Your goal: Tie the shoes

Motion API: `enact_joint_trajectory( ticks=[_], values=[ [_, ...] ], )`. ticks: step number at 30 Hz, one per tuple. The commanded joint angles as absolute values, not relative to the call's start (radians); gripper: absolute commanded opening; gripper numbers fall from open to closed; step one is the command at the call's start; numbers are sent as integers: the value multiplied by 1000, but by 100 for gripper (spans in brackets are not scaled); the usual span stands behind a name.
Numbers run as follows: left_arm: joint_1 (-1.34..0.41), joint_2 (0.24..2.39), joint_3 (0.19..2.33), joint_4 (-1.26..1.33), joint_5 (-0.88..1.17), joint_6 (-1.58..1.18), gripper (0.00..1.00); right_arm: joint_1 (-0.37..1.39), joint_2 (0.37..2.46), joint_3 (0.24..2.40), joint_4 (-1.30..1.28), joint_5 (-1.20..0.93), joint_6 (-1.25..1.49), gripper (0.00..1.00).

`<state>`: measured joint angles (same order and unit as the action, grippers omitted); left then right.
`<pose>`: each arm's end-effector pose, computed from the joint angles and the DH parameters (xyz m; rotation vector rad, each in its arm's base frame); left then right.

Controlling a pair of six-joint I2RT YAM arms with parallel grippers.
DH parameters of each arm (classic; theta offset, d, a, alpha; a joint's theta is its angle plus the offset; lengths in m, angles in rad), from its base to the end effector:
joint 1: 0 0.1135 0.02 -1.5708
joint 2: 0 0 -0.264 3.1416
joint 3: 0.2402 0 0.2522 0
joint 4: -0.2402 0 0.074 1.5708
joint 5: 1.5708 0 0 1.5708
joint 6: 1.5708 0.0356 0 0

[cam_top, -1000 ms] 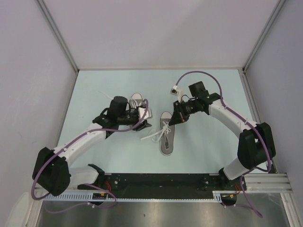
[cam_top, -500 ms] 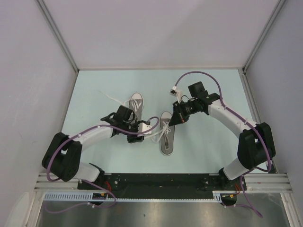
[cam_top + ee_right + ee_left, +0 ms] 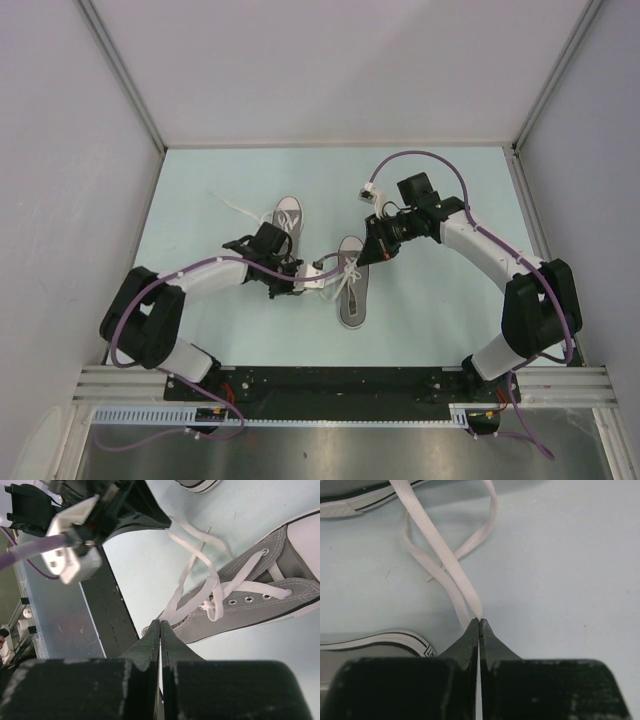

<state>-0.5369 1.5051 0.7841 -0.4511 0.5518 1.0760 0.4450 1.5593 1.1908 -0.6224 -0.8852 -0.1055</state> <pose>0.2197 -0.1525 0.1642 1.9504 1.6670 -0.5612 0.2770 0.1626 0.2645 -0.9951 2.2542 1.2627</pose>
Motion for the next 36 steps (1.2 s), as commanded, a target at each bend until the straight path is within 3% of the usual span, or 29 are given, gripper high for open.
enact_joint_trajectory(
  ticks=[1, 7, 13, 24, 33, 36],
  values=[
    [-541, 1376, 863, -578, 609, 1126, 0, 443, 1539, 1189, -601, -864, -107, 0],
    [-610, 1273, 951, -731, 676, 1128, 0, 448, 1540, 1189, -557, -859, -83, 0],
    [-764, 1293, 1055, -710, 755, 1003, 0, 457, 1532, 1189, -528, -857, -64, 0],
    [-907, 1557, 1241, -235, 873, 425, 0, 454, 1532, 1189, -506, -874, -61, 0],
    [-907, 1540, 1020, 327, 767, 89, 2, 454, 1535, 1189, -509, -884, -63, 0],
    [-896, 1526, 960, 413, 687, -29, 9, 453, 1542, 1189, -511, -887, -63, 0]
  ],
)
